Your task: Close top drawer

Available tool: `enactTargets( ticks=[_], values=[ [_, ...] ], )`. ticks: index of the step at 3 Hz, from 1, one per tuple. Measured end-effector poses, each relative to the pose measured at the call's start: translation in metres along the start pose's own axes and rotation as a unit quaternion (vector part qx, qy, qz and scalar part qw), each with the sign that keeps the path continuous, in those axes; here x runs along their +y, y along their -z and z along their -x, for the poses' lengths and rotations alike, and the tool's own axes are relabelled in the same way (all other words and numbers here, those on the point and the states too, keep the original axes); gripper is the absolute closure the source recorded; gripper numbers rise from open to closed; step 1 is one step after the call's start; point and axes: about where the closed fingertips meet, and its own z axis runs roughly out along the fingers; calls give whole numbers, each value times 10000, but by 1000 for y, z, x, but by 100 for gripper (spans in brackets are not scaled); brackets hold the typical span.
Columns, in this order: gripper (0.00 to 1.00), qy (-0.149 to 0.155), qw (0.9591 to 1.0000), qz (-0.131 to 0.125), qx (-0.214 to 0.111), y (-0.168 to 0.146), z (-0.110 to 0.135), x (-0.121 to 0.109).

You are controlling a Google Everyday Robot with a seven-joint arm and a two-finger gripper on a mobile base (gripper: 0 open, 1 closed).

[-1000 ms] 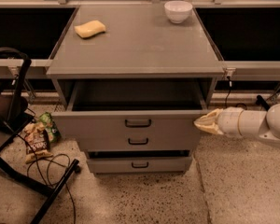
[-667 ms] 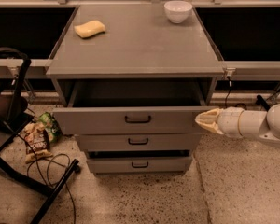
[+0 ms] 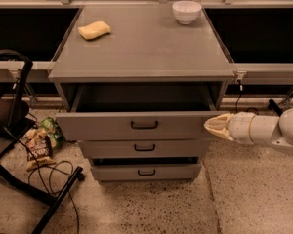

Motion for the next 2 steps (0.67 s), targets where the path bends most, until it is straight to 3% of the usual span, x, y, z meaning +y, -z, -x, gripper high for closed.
enactTargets(
  ticks=[2],
  values=[
    [0, 0, 10000, 1, -1, 0, 0, 0]
  ],
)
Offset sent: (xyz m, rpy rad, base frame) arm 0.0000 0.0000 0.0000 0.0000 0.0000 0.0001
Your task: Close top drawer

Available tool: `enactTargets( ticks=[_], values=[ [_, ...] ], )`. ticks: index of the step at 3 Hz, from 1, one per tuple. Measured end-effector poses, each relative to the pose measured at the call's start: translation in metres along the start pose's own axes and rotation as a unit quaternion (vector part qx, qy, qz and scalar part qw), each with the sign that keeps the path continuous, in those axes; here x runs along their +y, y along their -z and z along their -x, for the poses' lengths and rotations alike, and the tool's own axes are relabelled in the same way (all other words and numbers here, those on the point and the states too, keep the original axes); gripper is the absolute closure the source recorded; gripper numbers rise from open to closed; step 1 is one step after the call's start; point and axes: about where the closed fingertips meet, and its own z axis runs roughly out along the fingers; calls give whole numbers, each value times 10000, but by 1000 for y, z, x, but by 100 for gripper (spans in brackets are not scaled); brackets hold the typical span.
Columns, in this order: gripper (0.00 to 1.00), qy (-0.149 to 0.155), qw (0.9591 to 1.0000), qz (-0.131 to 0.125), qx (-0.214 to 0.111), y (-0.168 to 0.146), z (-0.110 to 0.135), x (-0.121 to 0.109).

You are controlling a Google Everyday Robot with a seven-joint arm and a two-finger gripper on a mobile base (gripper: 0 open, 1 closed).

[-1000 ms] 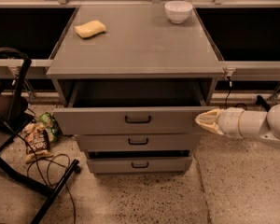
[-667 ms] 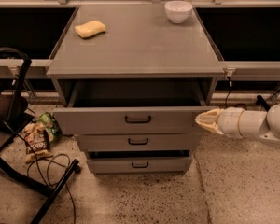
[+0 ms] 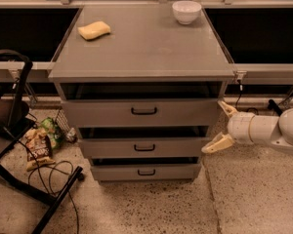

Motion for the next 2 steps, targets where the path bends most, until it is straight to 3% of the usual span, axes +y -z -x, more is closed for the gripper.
enactTargets(
  ticks=[1, 2],
  values=[
    [0, 0, 10000, 0, 0, 0, 0, 0],
    [19, 0, 10000, 0, 0, 0, 0, 0]
  ],
)
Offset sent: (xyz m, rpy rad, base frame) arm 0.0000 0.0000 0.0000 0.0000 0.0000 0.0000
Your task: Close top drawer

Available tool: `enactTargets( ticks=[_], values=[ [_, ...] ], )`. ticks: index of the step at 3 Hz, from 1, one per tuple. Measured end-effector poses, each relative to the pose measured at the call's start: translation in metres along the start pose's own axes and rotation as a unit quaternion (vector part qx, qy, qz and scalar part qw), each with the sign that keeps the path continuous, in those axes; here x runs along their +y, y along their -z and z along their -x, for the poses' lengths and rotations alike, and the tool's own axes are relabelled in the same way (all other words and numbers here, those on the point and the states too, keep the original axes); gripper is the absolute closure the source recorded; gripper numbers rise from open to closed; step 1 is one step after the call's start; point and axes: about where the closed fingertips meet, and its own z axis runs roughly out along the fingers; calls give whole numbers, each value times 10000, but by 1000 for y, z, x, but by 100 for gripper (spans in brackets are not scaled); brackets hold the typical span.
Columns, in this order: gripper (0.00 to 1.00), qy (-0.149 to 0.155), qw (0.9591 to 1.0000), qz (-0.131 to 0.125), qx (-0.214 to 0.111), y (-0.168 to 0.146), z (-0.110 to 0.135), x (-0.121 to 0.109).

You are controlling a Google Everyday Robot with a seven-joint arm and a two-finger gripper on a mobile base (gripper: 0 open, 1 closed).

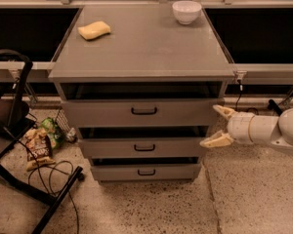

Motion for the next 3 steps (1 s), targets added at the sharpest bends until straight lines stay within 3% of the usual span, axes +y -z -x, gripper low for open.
enactTargets(
  ticks=[1, 2, 3],
  values=[
    [43, 209, 9997, 30, 85, 9, 10, 4],
    [64, 670, 9961, 183, 538, 47, 18, 19],
    [95, 1222, 9778, 616, 1584, 127, 38, 40]
  ],
)
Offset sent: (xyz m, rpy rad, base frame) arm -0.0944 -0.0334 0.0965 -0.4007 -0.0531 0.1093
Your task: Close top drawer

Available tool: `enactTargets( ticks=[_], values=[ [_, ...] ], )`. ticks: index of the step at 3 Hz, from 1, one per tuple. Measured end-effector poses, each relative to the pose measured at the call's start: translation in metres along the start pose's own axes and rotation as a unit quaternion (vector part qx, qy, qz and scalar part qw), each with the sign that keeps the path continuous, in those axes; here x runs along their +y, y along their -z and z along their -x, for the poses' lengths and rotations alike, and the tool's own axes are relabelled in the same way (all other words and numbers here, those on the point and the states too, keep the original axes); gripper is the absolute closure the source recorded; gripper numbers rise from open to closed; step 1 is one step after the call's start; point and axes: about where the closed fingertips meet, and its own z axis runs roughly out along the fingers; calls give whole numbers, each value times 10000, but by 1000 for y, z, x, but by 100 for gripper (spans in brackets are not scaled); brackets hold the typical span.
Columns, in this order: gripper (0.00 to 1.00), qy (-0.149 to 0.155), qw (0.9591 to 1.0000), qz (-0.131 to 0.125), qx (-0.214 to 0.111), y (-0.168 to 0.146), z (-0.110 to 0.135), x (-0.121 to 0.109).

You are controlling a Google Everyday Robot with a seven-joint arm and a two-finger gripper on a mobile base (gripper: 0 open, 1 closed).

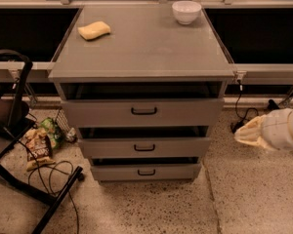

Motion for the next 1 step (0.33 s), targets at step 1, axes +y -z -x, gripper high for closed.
enactTargets(
  ticks=[1],
  values=[
    [100, 293, 9964, 72, 791, 82, 13, -4]
  ],
)
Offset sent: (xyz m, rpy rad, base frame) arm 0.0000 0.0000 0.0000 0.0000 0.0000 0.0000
